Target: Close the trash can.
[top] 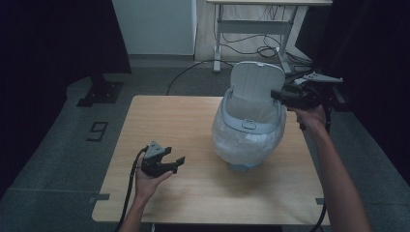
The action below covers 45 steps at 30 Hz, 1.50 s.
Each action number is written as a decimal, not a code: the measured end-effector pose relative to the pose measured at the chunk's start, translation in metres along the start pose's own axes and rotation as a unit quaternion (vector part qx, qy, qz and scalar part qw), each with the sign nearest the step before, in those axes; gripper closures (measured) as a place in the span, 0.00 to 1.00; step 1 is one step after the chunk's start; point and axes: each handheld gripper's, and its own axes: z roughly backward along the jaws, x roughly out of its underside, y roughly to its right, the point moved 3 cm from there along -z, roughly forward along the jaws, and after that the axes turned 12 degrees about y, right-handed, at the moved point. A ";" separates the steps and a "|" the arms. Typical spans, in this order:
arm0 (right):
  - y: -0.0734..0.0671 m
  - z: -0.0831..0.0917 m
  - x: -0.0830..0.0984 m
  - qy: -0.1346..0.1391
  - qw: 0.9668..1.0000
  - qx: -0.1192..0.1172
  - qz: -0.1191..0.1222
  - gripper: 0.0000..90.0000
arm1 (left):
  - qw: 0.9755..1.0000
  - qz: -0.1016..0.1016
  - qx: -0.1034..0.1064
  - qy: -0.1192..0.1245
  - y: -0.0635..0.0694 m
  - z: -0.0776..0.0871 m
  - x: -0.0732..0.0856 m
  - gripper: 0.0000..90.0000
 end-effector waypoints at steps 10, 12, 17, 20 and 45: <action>-0.010 -0.017 -0.018 0.022 0.998 -0.062 0.000 0.26 | 1.000 0.007 -0.002 0.004 -0.005 0.003 0.000 0.33; -0.012 -0.017 -0.019 0.024 0.997 -0.069 -0.001 0.24 | 1.000 0.008 -0.003 0.006 -0.005 0.004 0.000 0.33; -0.021 -0.002 -0.015 0.008 0.993 -0.120 -0.015 0.23 | 1.000 0.009 0.000 0.007 -0.004 0.004 -0.001 0.33; -0.032 0.007 -0.008 -0.012 0.989 -0.148 -0.013 0.17 | 1.000 0.011 0.002 0.007 -0.003 0.003 -0.001 0.33; -0.075 -0.002 0.023 -0.087 0.995 -0.002 0.055 0.21 | 1.000 0.018 0.000 0.003 -0.001 0.004 0.003 0.34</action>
